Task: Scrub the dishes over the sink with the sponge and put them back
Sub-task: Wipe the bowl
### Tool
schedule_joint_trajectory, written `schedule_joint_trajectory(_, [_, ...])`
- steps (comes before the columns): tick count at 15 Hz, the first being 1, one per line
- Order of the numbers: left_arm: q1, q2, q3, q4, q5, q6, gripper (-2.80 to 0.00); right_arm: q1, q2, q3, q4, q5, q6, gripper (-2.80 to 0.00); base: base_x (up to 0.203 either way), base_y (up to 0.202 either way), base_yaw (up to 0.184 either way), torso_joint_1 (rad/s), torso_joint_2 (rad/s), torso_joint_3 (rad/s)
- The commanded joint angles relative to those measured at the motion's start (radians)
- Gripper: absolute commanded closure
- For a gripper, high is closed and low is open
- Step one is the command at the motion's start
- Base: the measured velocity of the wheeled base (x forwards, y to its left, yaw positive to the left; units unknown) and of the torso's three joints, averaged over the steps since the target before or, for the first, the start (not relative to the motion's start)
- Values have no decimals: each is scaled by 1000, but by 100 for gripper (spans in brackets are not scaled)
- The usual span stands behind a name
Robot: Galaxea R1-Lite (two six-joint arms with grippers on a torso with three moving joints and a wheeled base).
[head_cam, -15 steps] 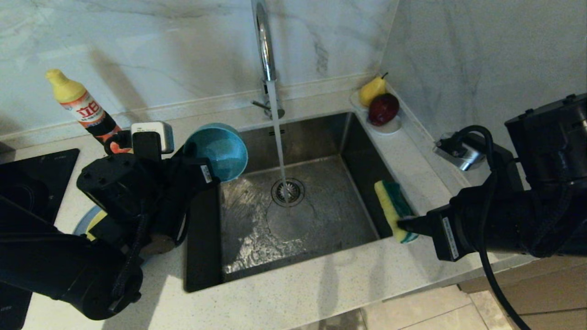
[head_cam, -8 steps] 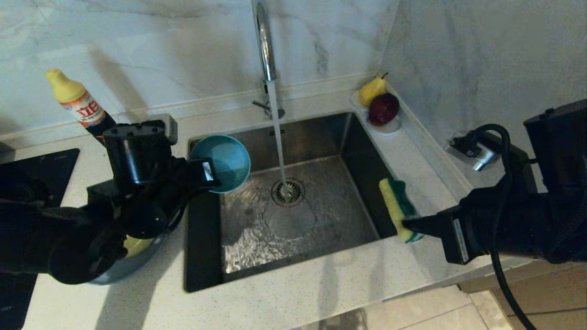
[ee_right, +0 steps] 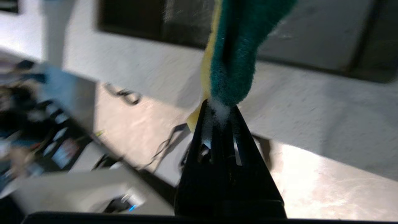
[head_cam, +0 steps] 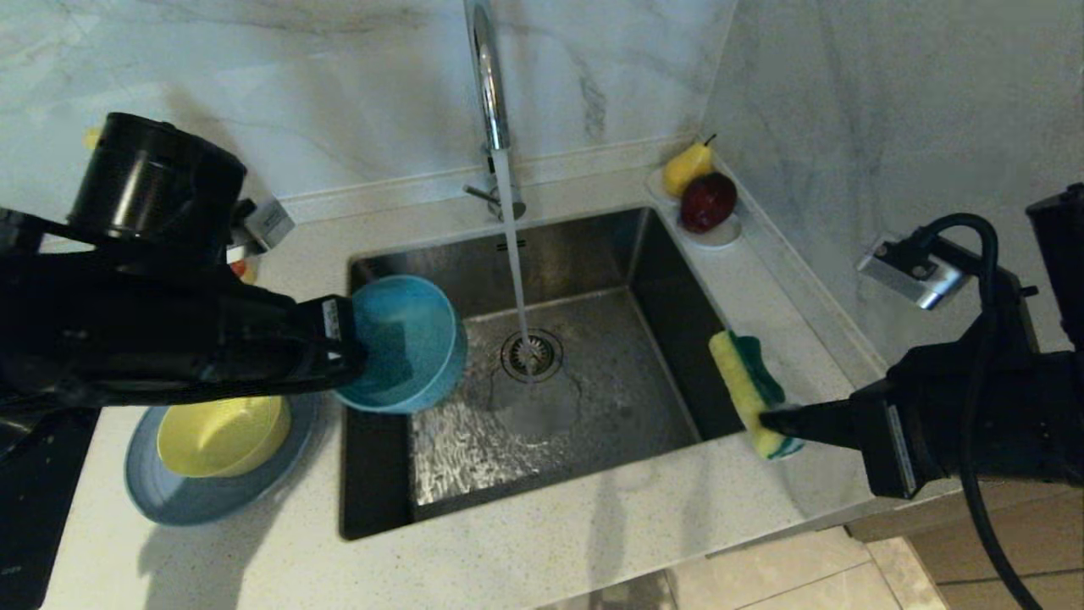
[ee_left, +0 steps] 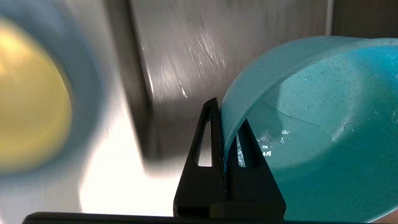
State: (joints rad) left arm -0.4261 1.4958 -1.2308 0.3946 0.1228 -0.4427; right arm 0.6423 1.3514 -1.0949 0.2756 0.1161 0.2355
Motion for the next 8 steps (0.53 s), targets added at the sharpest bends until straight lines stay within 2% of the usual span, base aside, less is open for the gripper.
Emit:
schedule_joint_trajectory(1, [-46, -46, -19, 217, -51, -2, 0, -4, 3, -50, 54, 93, 2, 0, 0, 0, 0, 0, 0, 0])
schedule_joint_trajectory(3, [-63, -39, -15, 227, -74, -2, 0, -4, 25, -118, 104, 131, 1, 0, 0, 0, 0, 0, 0, 0])
schedule_joint_trajectory(5, [-108, -36, -8, 261, -125, 1, 0, 3, 44, -188, 165, 185, 1, 0, 0, 0, 0, 0, 0, 0])
schedule_joint_trajectory(8, [-138, 34, -10, 239, -119, -29, 0, 27, 100, -281, 258, 272, 1, 0, 0, 0, 0, 0, 0, 0])
